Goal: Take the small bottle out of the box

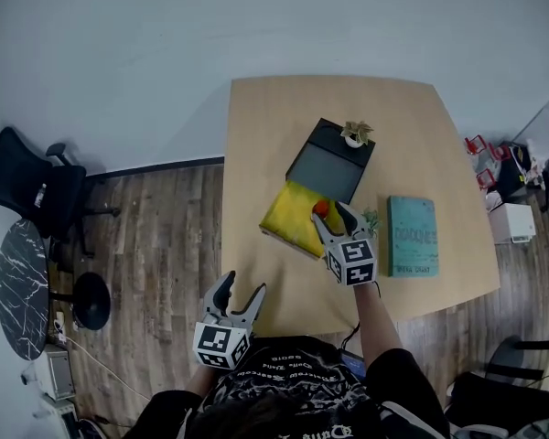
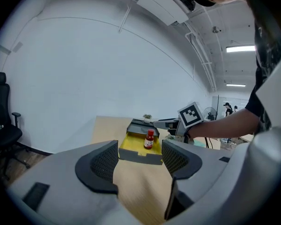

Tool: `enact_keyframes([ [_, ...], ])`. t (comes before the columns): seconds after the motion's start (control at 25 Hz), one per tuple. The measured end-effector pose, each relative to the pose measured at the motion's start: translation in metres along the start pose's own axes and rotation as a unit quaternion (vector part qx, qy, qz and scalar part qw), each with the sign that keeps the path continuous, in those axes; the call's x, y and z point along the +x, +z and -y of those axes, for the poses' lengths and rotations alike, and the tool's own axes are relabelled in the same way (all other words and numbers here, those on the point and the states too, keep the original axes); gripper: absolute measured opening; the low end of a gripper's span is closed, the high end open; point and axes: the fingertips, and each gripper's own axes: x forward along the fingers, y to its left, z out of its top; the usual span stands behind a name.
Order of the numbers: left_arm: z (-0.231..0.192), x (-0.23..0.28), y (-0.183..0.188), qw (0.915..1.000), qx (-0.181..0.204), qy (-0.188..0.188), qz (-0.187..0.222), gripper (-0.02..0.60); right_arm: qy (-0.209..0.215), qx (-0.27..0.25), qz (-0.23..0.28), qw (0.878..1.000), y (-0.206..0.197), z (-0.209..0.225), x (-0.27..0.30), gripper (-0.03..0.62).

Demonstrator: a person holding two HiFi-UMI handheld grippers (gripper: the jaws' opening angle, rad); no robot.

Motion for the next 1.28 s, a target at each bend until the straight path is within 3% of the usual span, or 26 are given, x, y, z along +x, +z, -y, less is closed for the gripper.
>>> enact_keyframes([
  [0.44,-0.030,-0.002,0.000,0.9992,0.002,0.037,-0.013,0.298,-0.008,-0.008,-0.063,0.998,-0.039,0.012,0.046,0.244],
  [0.96,-0.051,-0.003,-0.005,0.9974,-0.007,0.067,-0.023,0.299,-0.012,0.003,-0.091,0.996,-0.061,0.018,0.067,0.244],
  [1.0,-0.051,-0.003,-0.005,0.9973,-0.008,0.069,-0.023,0.299,-0.012,0.002,-0.092,0.996,-0.062,0.018,0.067,0.241],
  [1.08,-0.053,-0.003,-0.006,0.9970,-0.014,0.073,-0.022,0.299,-0.015,-0.003,-0.093,0.996,-0.064,0.019,0.067,0.172],
  [1.28,-0.064,-0.006,-0.008,0.9952,-0.036,0.089,-0.020,0.299,-0.019,-0.002,-0.090,0.996,-0.061,0.019,0.068,0.163],
])
